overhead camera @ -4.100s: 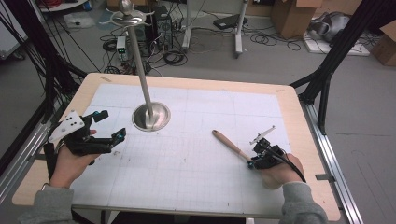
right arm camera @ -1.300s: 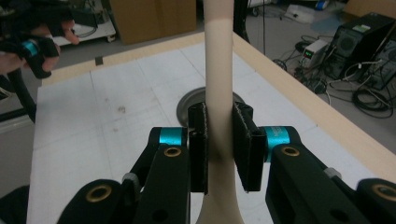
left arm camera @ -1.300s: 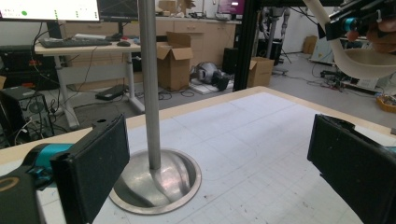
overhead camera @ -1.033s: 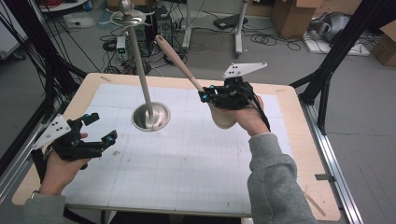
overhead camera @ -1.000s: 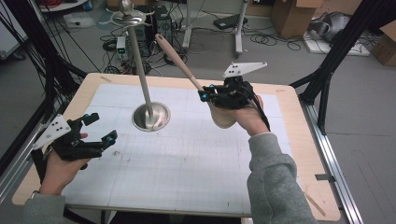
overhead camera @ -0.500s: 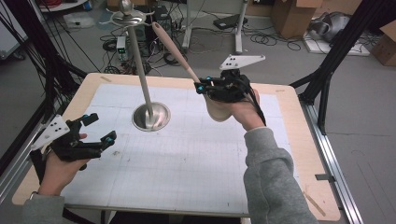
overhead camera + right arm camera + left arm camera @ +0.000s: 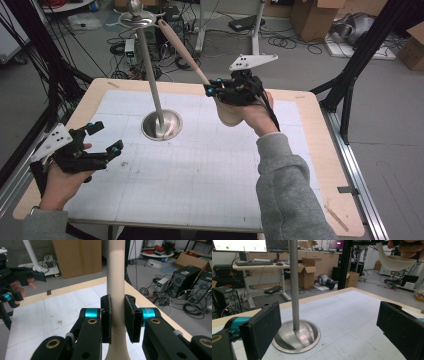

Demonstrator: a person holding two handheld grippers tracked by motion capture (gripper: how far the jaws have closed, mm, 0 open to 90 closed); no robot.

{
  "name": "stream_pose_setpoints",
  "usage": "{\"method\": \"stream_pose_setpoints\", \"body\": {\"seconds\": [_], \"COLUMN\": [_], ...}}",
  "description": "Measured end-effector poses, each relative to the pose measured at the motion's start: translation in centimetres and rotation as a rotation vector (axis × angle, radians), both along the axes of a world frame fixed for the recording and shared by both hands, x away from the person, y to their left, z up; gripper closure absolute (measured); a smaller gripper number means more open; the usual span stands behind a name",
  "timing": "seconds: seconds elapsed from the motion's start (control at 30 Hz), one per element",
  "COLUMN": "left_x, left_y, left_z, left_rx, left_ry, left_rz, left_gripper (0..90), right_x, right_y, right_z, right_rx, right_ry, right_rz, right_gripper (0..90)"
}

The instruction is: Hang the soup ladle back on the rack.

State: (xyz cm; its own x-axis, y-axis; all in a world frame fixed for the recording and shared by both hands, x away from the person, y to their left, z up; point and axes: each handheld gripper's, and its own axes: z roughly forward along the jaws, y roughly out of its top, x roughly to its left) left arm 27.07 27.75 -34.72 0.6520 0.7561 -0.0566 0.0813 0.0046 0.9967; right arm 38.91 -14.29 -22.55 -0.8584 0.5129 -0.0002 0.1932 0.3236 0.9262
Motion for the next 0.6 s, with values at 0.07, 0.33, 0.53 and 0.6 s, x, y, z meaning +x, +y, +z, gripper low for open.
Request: {"method": "stream_pose_setpoints", "body": {"seconds": [0.07, 0.33, 0.53, 0.6], "left_x": [-0.02, -0.10, -0.13, -0.13], "left_y": [0.04, 0.06, 0.15, 0.15], "left_z": [0.00, 0.02, 0.01, 0.02], "left_rx": [-0.001, 0.000, -0.001, -0.002], "left_ry": [-0.001, -0.002, -0.001, -0.002], "left_rz": [0.003, 0.004, 0.006, 0.006], "left_gripper": [6.0, 6.0, 6.0, 6.0], "right_x": [0.10, 0.39, 0.58, 0.65], "right_y": [0.05, 0.43, 0.83, 0.95], "right_z": [-0.06, -0.40, -0.61, -0.69], "right_rx": [-0.001, -0.003, -0.006, -0.005], "right_ry": [-0.002, 0.012, 0.019, 0.020], "right_rz": [0.004, 0.008, 0.005, 0.006], "right_gripper": [77.5, 77.5, 77.6, 77.6]}}
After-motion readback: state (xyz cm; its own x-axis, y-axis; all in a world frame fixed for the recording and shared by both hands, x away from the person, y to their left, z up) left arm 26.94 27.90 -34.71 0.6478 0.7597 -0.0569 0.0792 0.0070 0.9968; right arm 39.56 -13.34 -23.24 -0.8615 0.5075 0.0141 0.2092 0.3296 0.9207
